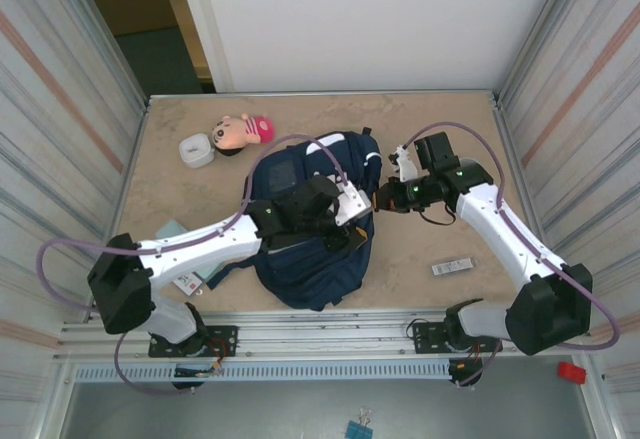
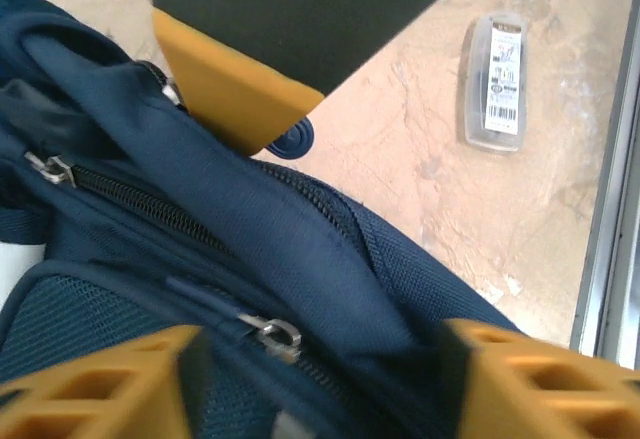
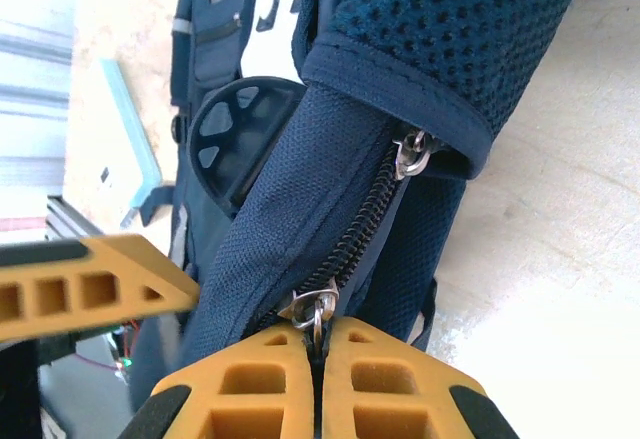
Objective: Pack books, pencil case, and school supplies into a backpack
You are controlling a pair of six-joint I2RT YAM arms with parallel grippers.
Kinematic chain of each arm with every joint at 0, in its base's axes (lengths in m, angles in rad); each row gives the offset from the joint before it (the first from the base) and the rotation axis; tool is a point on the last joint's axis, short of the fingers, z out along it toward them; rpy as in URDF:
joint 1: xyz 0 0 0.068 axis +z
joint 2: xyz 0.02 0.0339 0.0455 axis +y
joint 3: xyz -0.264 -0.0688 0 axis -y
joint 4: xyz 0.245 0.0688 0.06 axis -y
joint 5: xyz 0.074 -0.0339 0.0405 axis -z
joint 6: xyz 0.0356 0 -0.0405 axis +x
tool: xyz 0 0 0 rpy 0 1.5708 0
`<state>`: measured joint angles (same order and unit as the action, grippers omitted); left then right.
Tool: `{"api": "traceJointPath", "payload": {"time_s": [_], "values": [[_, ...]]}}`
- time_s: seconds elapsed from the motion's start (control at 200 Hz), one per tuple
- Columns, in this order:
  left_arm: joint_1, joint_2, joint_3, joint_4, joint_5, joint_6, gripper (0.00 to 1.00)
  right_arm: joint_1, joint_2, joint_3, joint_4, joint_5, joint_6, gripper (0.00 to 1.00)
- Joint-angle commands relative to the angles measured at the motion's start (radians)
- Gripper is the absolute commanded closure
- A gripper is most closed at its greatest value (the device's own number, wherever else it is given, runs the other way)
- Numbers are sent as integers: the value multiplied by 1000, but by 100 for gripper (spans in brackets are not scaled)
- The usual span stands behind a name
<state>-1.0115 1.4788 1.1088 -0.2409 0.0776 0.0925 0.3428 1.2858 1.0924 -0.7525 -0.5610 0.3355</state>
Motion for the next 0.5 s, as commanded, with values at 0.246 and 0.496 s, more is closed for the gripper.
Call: {"api": "traceJointPath", "payload": {"time_s": [0.246,0.496], "values": [[42,-138,-171,35,129,172,100,-118,25,90,-114,-66,-178,100],[63,-249,-235,-2,250,305,100,-145,90,106,-63,-36,-186,100]]}}
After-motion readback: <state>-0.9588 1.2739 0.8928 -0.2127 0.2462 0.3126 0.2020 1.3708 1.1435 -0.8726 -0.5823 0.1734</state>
